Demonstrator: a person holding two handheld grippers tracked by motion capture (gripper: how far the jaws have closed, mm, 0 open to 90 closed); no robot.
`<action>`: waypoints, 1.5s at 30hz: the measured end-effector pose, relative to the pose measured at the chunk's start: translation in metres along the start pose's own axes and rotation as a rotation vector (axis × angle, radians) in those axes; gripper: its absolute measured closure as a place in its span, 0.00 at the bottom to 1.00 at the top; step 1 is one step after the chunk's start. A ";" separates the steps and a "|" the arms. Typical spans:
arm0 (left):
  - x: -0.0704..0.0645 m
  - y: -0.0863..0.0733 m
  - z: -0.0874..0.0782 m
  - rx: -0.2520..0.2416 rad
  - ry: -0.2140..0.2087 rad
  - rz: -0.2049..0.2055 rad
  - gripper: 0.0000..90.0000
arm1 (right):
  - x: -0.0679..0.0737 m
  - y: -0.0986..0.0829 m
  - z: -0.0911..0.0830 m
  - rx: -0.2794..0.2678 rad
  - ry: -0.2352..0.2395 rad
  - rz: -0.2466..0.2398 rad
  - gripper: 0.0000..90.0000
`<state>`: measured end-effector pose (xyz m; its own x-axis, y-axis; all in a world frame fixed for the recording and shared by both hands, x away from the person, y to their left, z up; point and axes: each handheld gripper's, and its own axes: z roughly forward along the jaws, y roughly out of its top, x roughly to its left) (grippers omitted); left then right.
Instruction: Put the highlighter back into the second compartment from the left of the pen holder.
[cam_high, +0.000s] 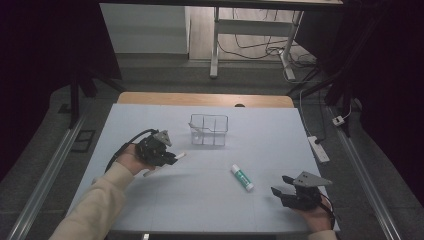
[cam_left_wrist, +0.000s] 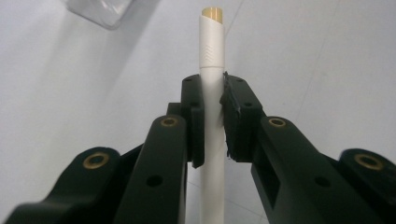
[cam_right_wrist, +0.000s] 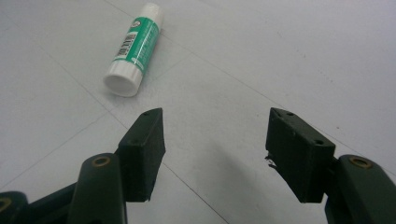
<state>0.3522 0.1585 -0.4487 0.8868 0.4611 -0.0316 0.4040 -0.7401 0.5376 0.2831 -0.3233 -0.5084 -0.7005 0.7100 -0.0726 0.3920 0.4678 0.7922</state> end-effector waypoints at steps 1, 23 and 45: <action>0.000 0.000 -0.001 -0.006 0.001 -0.008 0.88 | 0.000 0.000 0.000 0.000 0.000 -0.001 0.41; -0.006 -0.009 -0.028 -0.197 0.054 -0.087 0.88 | 0.000 -0.001 0.001 0.006 -0.004 -0.005 0.41; -0.014 0.000 -0.045 -0.403 0.089 -0.110 0.88 | 0.001 -0.001 0.003 0.009 -0.001 -0.008 0.41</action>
<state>0.3300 0.1746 -0.4101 0.8135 0.5800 -0.0433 0.3588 -0.4418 0.8223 0.2837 -0.3218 -0.5110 -0.7027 0.7071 -0.0795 0.3918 0.4778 0.7863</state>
